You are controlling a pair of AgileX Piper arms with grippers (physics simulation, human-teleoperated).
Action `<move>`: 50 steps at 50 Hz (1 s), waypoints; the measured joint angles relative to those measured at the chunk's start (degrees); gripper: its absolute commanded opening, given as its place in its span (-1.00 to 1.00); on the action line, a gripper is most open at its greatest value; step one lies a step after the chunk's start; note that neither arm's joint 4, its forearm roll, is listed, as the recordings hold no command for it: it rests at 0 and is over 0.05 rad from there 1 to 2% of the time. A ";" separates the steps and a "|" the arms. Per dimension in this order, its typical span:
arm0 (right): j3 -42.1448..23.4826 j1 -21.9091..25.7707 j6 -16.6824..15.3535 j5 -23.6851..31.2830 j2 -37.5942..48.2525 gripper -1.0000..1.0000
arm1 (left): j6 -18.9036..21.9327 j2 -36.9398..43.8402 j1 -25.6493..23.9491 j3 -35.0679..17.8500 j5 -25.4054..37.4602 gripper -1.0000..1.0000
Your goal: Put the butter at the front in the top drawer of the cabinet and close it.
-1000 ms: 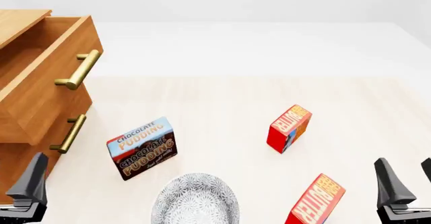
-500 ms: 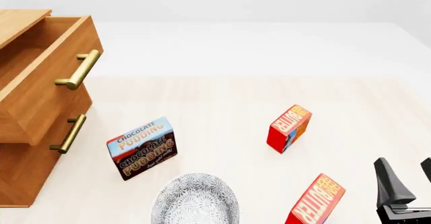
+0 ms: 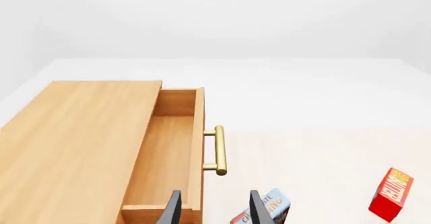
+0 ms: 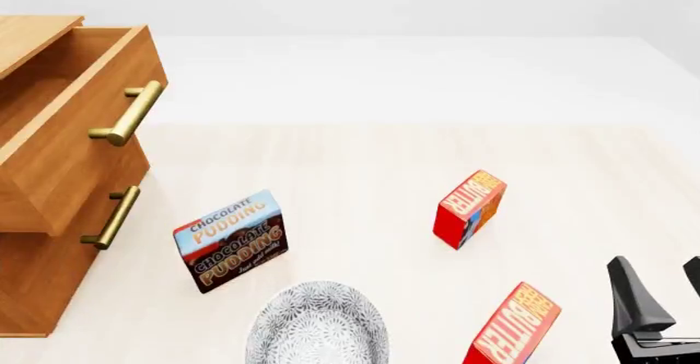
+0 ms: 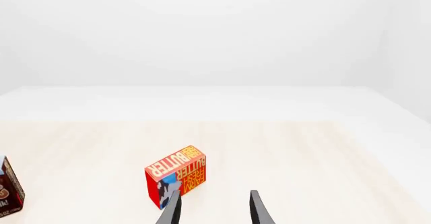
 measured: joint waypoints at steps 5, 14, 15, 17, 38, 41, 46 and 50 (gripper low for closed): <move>0.00 0.00 0.00 0.00 0.00 1.00 | -0.89 3.04 1.02 -2.22 2.10 1.00; 0.00 0.00 0.00 0.01 -0.01 1.00 | -0.88 7.87 2.61 -7.86 6.44 1.00; 0.00 -0.01 0.01 0.01 -0.01 1.00 | -0.80 8.37 2.85 -8.54 6.99 1.00; 0.00 0.00 0.00 0.01 -0.01 1.00 | -0.66 9.43 3.29 -9.84 8.05 1.00; 0.00 0.00 0.00 0.01 -0.01 1.00 | -2.35 20.94 3.30 -19.10 15.22 1.00; 0.00 0.00 0.00 0.01 -0.01 1.00 | -2.69 22.28 3.40 -20.00 16.23 1.00; 0.00 0.00 0.00 0.01 -0.01 1.00 | -3.28 24.41 3.41 -21.17 17.90 1.00; 0.00 0.00 0.00 0.01 0.00 1.00 | -3.62 25.87 3.53 -21.81 19.01 1.00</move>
